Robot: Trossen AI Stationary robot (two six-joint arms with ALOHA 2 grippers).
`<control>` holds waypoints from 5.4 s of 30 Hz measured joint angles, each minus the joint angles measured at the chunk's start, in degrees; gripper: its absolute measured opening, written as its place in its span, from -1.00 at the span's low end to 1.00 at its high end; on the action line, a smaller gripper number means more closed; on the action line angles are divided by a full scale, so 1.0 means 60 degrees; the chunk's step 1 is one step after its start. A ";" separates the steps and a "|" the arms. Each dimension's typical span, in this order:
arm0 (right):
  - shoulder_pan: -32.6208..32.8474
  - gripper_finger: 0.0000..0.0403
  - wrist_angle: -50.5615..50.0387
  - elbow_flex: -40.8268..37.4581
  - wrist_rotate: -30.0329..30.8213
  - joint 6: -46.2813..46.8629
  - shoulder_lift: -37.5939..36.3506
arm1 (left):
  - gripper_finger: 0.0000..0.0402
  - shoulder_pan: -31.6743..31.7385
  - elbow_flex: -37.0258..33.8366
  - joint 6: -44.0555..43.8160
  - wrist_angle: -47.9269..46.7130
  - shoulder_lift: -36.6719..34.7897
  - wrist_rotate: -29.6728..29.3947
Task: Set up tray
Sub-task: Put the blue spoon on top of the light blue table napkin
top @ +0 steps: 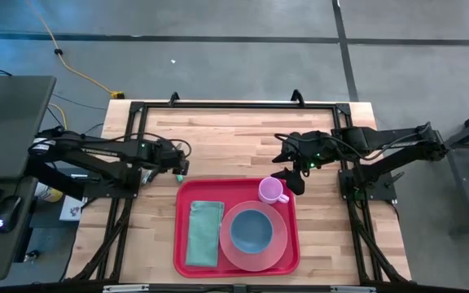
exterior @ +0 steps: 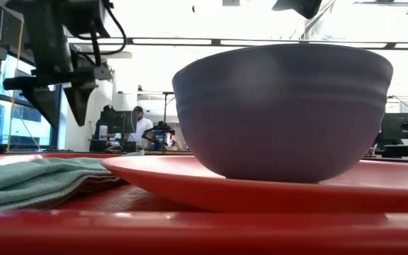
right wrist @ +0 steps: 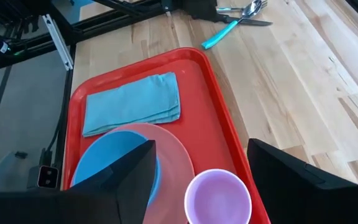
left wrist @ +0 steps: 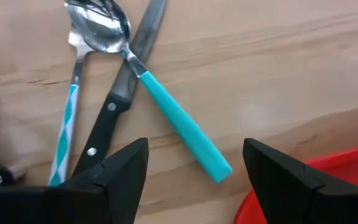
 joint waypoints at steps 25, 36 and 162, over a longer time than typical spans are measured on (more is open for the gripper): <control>-0.0001 0.17 -0.0108 0.0000 -0.0164 -0.0249 0.0000 | 0.46 0.0986 -0.0542 0.0553 0.1685 0.2102 0.1140; 0.0000 0.17 -0.0291 0.0000 -0.0229 -0.0249 0.0000 | 0.36 0.0967 -0.1177 0.0267 0.2576 0.2068 0.1270; 0.0961 0.17 -0.0821 0.0000 -0.0798 0.0105 0.0004 | -0.68 -0.6414 1.1773 -0.4219 -0.5817 0.8911 -0.0221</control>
